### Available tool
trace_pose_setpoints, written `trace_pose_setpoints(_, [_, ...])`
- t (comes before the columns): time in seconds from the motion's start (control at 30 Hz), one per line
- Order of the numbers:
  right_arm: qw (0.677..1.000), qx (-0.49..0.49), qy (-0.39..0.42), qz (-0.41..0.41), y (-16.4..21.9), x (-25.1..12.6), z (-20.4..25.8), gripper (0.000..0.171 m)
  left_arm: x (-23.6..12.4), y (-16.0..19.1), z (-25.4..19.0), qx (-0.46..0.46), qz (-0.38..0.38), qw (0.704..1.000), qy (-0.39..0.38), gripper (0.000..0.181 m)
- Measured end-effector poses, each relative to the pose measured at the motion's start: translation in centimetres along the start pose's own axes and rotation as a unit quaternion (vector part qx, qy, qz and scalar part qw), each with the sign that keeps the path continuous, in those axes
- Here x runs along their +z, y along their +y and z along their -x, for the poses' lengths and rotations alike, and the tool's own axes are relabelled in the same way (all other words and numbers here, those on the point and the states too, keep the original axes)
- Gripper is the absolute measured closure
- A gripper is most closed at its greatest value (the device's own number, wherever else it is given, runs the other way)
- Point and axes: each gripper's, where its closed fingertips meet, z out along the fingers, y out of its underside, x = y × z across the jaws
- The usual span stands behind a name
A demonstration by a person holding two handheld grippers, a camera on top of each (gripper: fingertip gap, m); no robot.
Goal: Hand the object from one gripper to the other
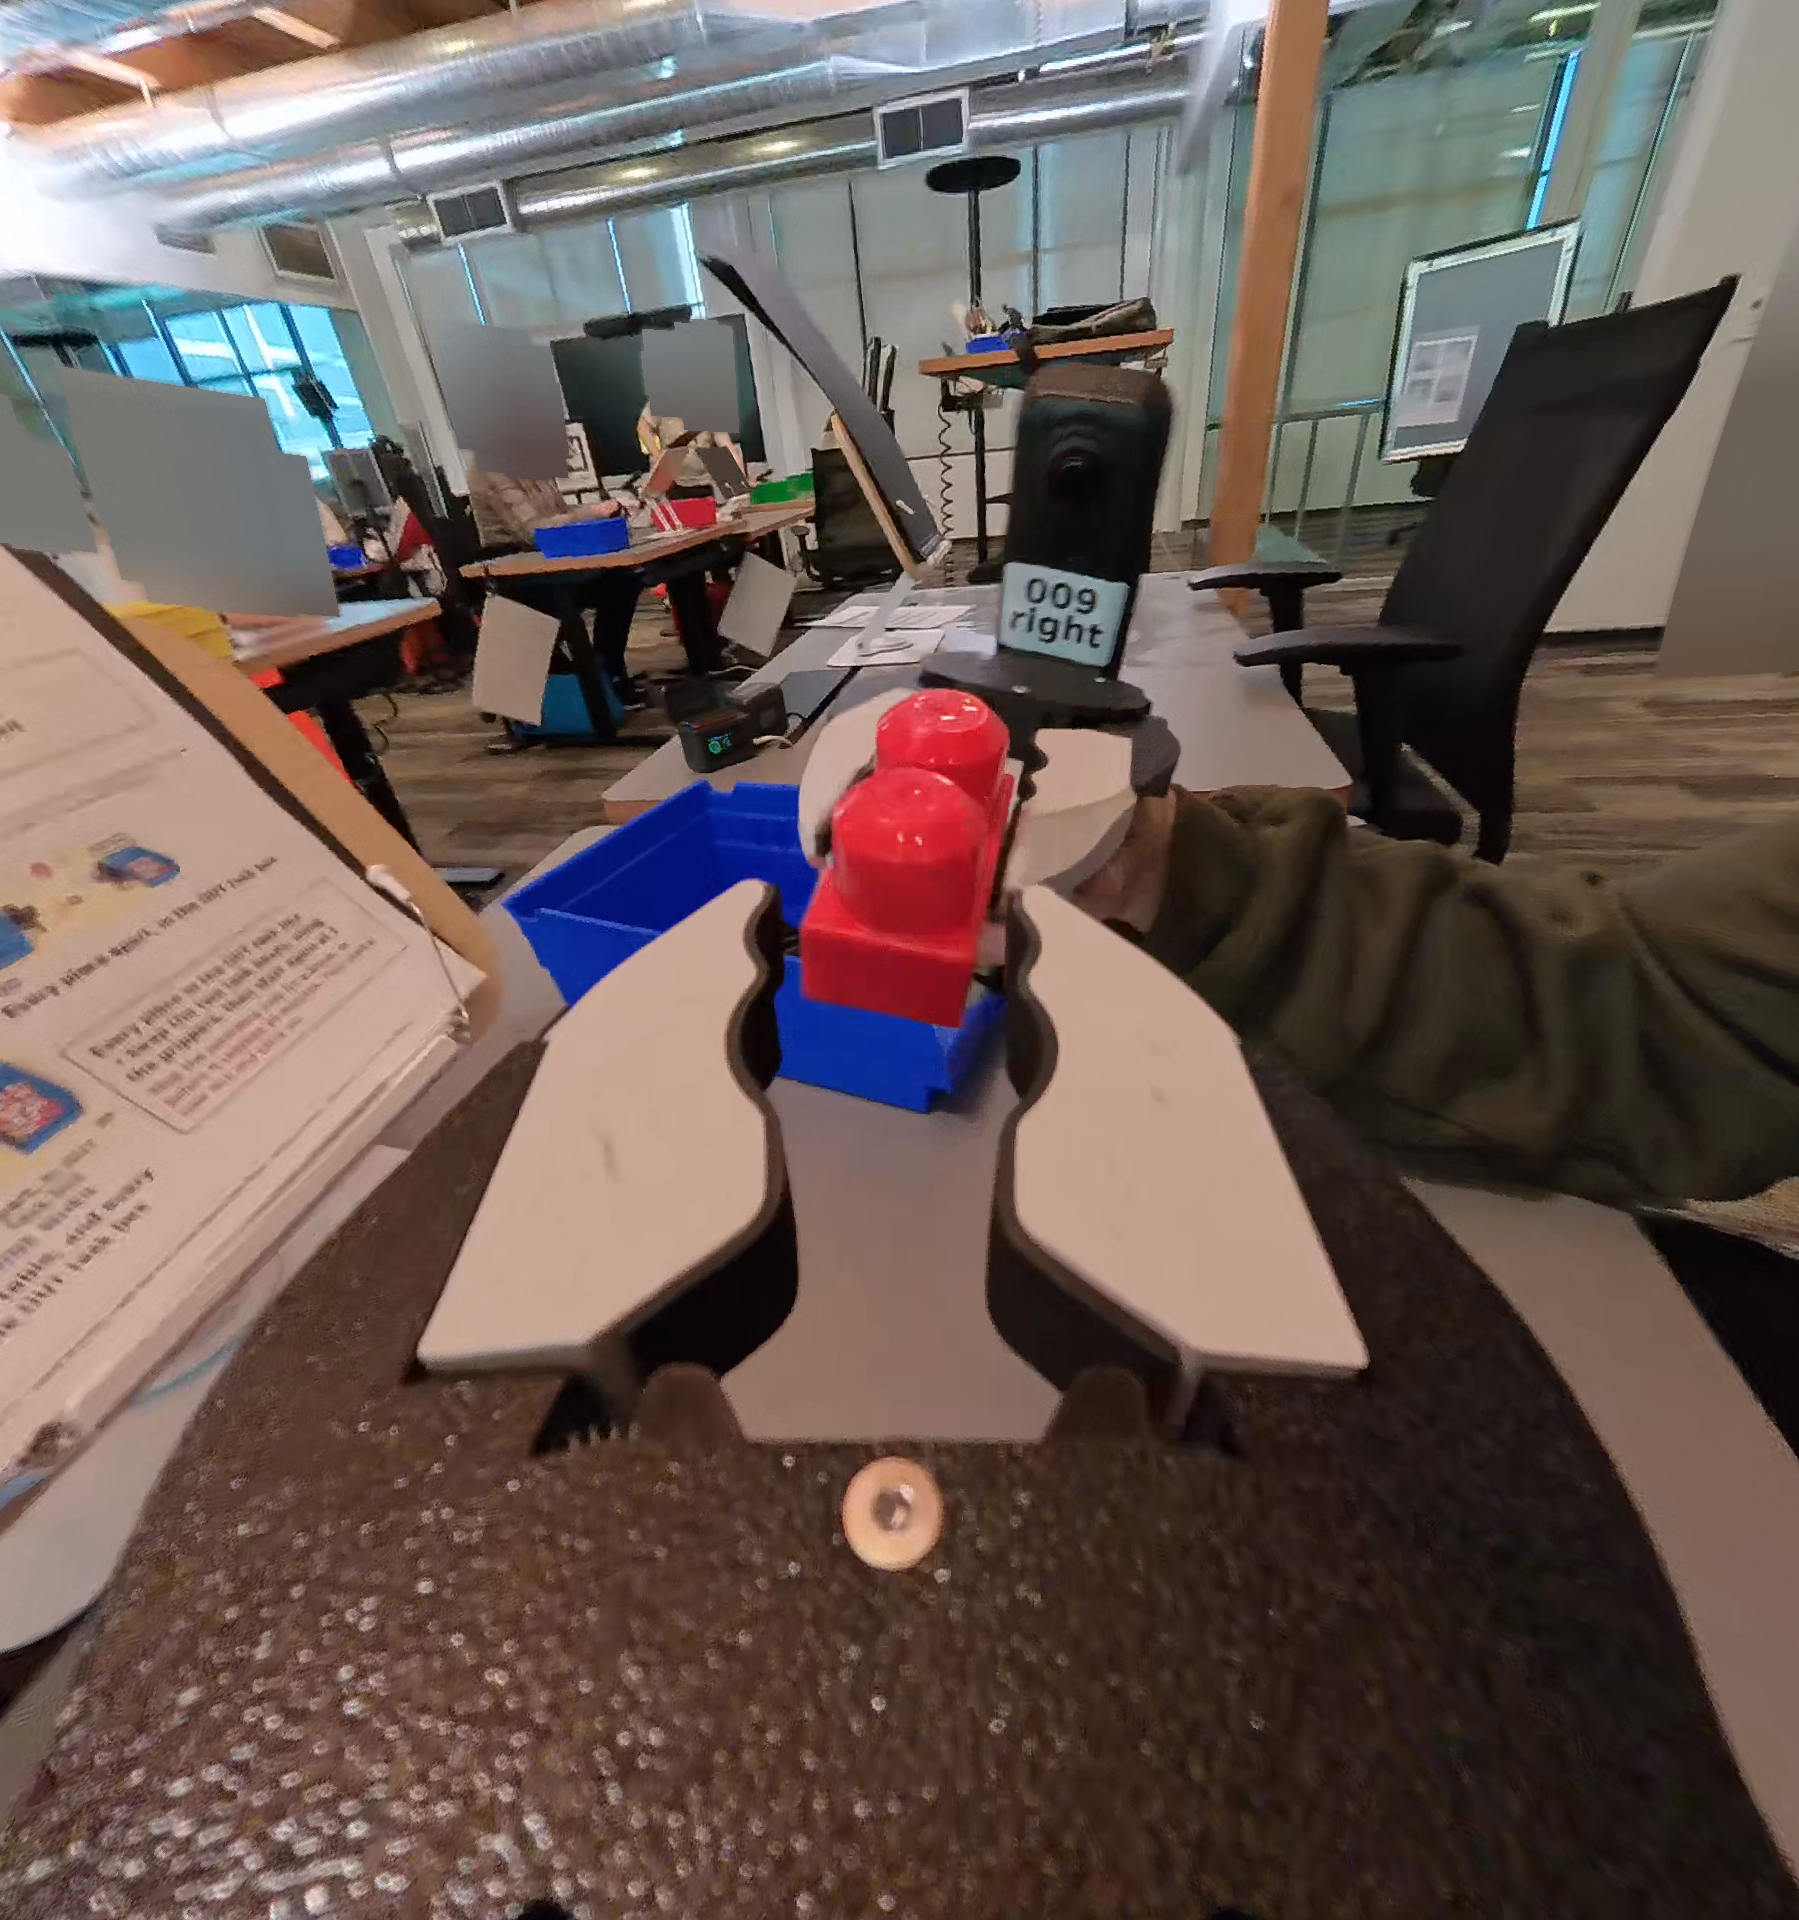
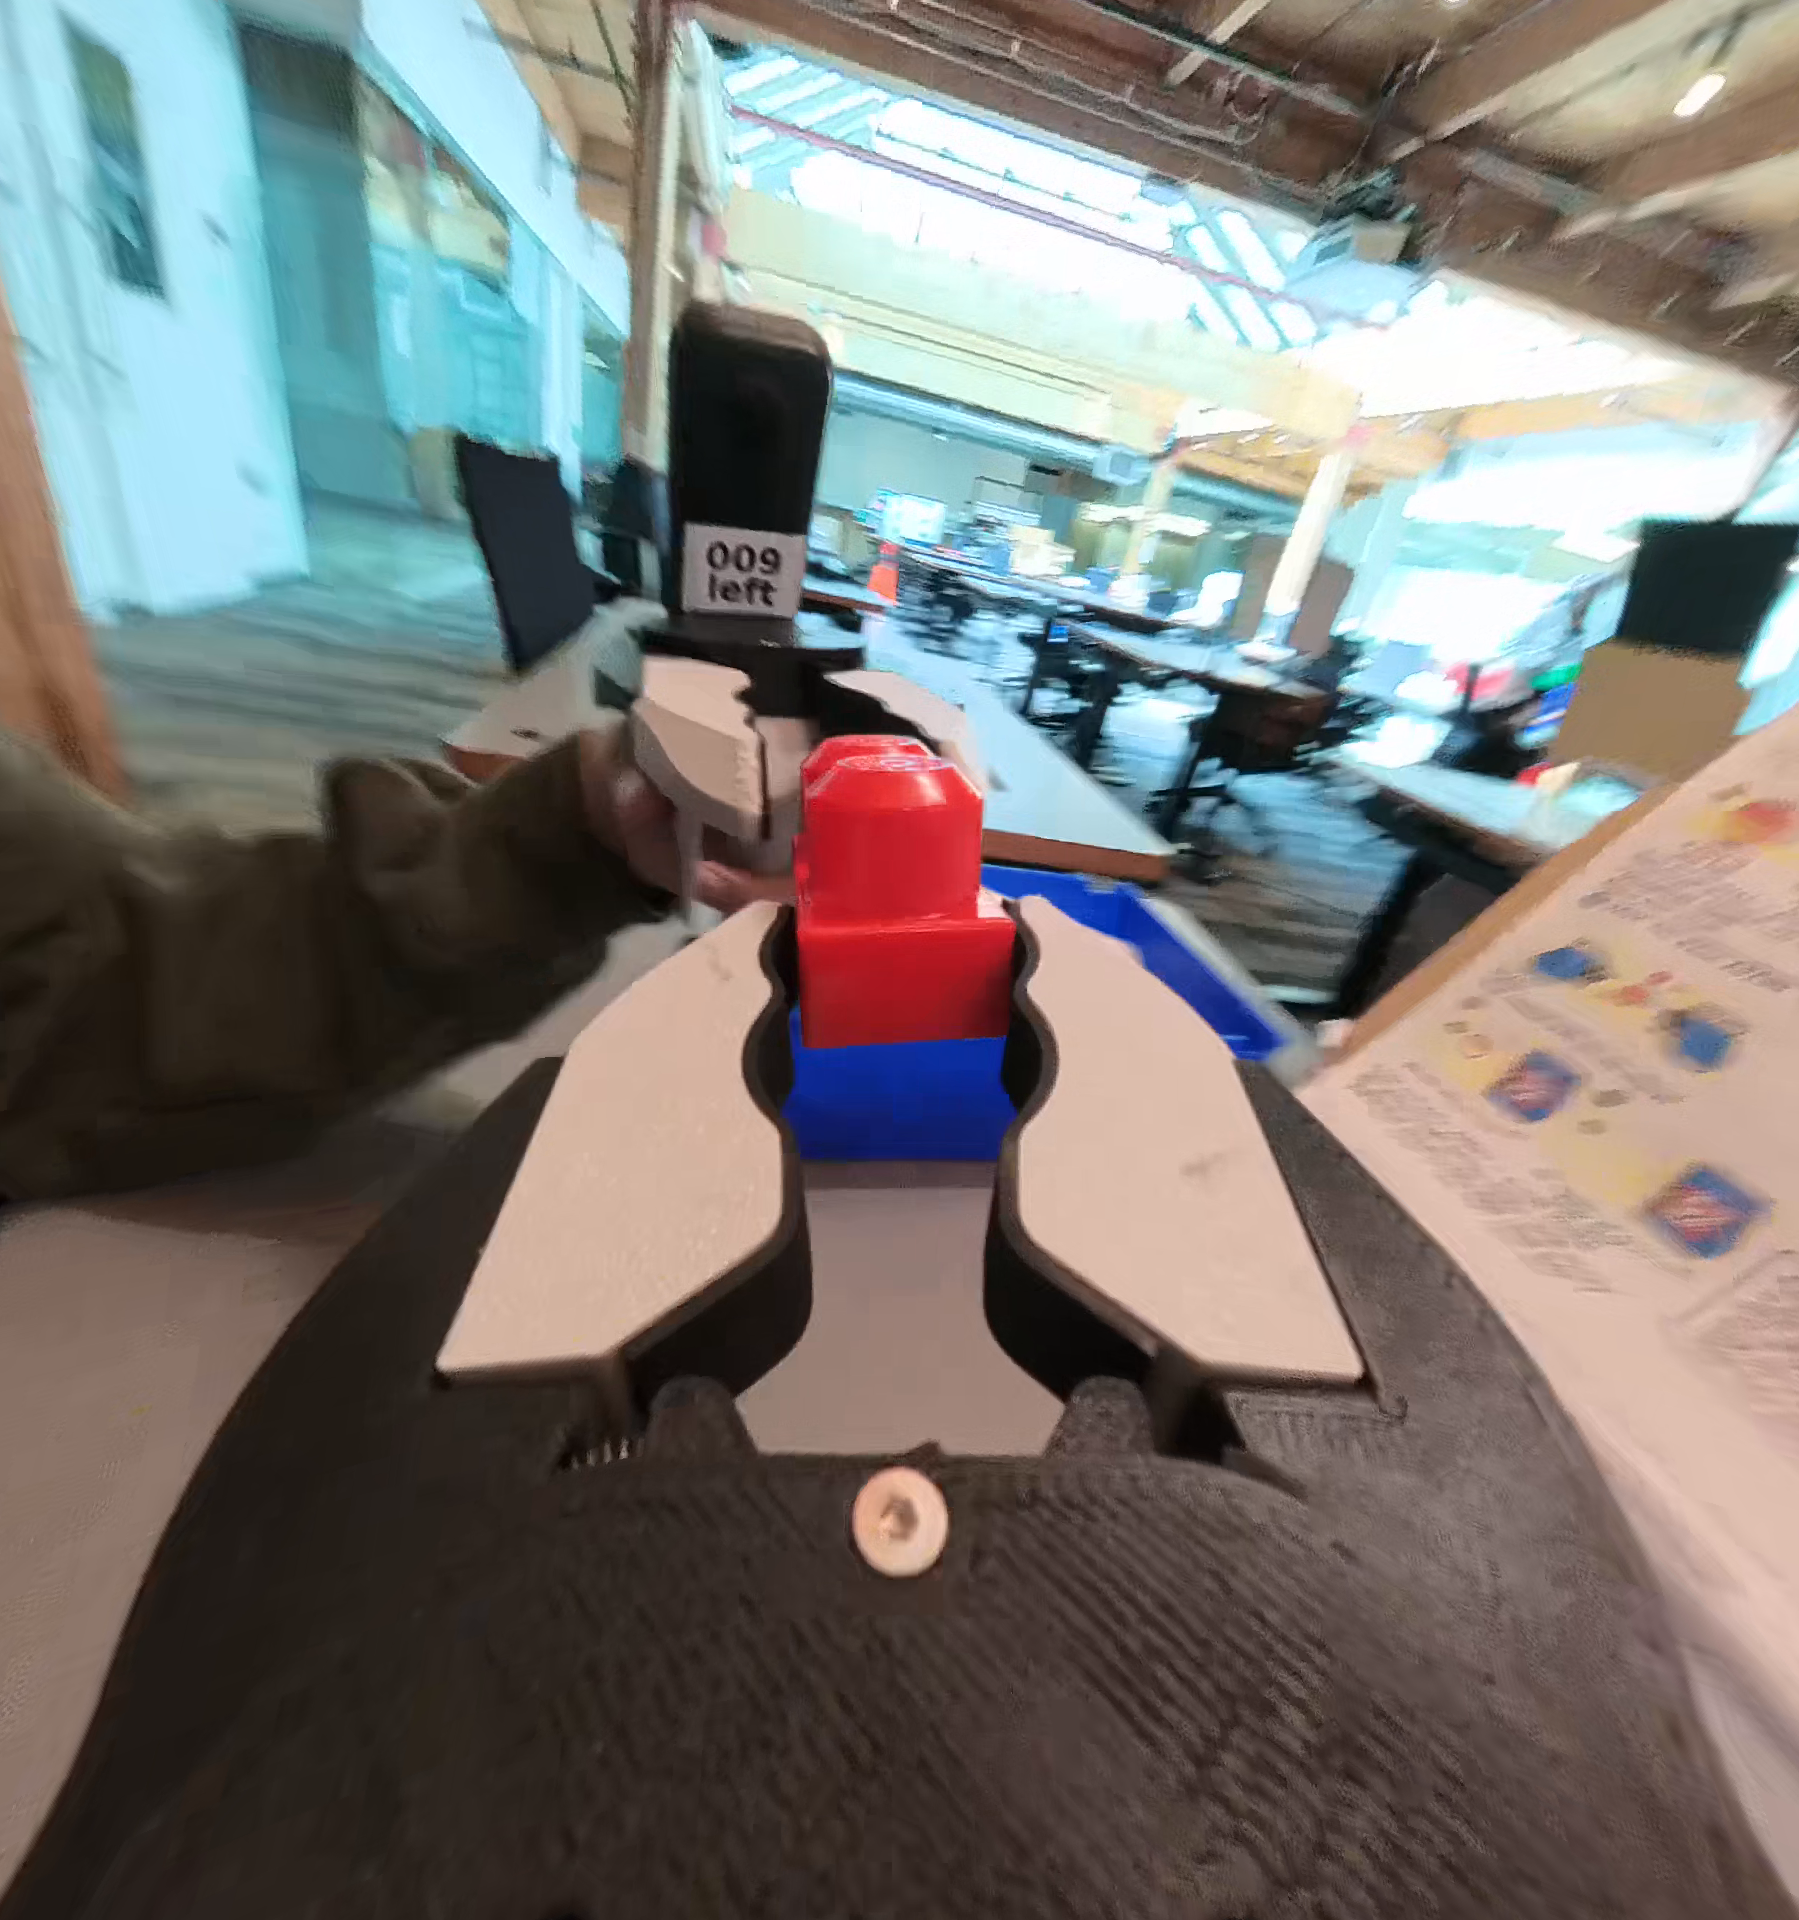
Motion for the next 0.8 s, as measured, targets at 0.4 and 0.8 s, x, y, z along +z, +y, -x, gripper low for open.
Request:
trace_pose_setpoints(0.4, [0.905,-0.411,0.06,0.089,1.3,0.7,1.2,0.134,0.5,1.9,-1.4,-0.273,0.007,0.949,0.156,0.105])
trace_pose_setpoints(0.8, [0.993,-0.1,0.033,0.055,1.0,0.8,0.5,0.092,0.0,1.5,1.1,-0.101,-0.027,0.993,0.048,0.134])
